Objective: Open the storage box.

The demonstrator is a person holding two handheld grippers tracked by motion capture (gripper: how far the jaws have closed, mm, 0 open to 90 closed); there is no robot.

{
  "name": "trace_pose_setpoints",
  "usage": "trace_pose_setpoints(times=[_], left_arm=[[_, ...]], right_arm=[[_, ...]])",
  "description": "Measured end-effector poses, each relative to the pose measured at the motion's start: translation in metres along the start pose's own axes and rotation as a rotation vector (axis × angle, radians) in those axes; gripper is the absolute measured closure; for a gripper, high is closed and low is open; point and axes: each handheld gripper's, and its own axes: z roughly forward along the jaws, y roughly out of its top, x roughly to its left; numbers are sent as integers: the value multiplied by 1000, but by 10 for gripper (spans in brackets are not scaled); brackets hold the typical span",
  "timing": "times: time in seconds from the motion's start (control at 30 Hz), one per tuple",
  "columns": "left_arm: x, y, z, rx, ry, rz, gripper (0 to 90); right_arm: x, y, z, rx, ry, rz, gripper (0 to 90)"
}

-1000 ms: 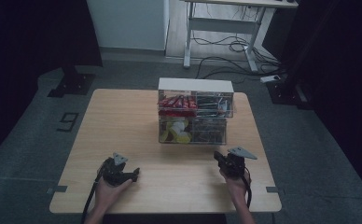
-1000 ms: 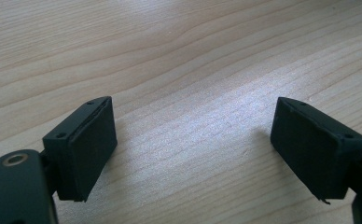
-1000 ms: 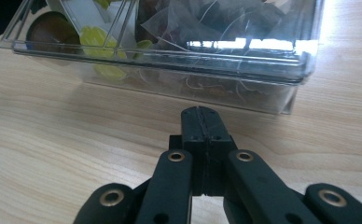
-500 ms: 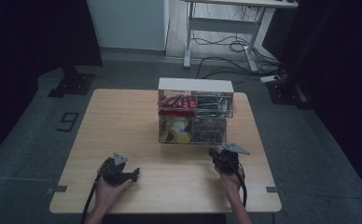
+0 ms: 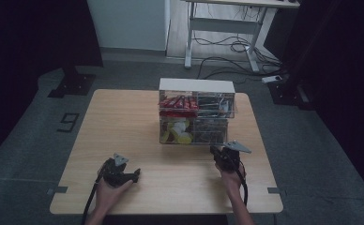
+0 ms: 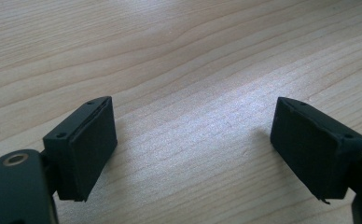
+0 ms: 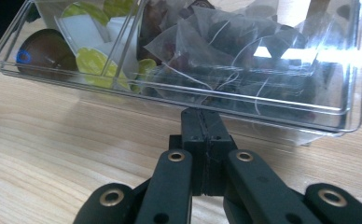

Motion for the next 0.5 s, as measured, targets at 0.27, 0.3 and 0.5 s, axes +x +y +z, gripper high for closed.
trace_pose_setpoints(times=[0.27, 0.3, 0.5], left_arm=[[0, 0, 0, 0, 0, 0, 145], [0, 0, 0, 0, 0, 0, 145], [0, 0, 0, 0, 0, 0, 145]], right_arm=[[-4, 0, 2, -3, 0, 7, 891], [-4, 0, 2, -3, 0, 7, 891], [-4, 0, 2, -4, -2, 7, 891]])
